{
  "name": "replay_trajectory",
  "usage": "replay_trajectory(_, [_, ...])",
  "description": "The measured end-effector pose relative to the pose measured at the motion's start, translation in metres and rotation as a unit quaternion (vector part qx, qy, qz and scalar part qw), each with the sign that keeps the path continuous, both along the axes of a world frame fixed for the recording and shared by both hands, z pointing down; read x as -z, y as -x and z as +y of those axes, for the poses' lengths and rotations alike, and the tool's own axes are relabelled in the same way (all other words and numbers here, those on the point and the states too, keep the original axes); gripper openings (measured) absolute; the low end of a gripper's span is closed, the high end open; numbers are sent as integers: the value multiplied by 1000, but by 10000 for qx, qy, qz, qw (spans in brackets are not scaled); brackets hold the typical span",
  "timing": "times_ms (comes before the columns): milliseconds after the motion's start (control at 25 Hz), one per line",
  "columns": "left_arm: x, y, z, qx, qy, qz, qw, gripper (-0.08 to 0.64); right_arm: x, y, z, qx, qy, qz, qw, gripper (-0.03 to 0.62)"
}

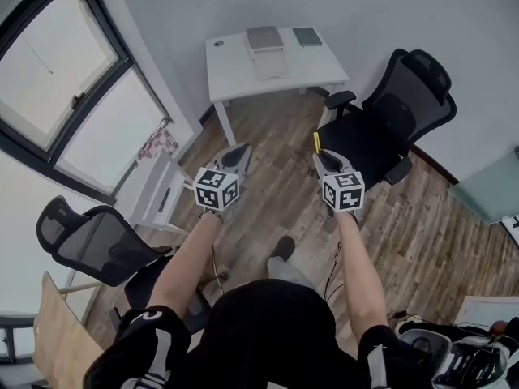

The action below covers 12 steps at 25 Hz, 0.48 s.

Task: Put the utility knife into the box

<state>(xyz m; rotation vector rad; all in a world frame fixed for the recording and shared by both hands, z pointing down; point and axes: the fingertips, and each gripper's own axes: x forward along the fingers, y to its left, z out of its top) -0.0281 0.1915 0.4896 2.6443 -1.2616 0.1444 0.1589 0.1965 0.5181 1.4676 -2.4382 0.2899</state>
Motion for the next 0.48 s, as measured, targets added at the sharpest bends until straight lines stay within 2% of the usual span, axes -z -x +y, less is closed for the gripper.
replay_trajectory(320, [3,-37,-82,7,-25,-63,10000,26,-3,-37,-79,35,29,-86,10000,75])
replay_trajectory(480, [-3,-42,-109,77,15,-89,9999,26,-12,-47,-109,67,103,-125,9998,75])
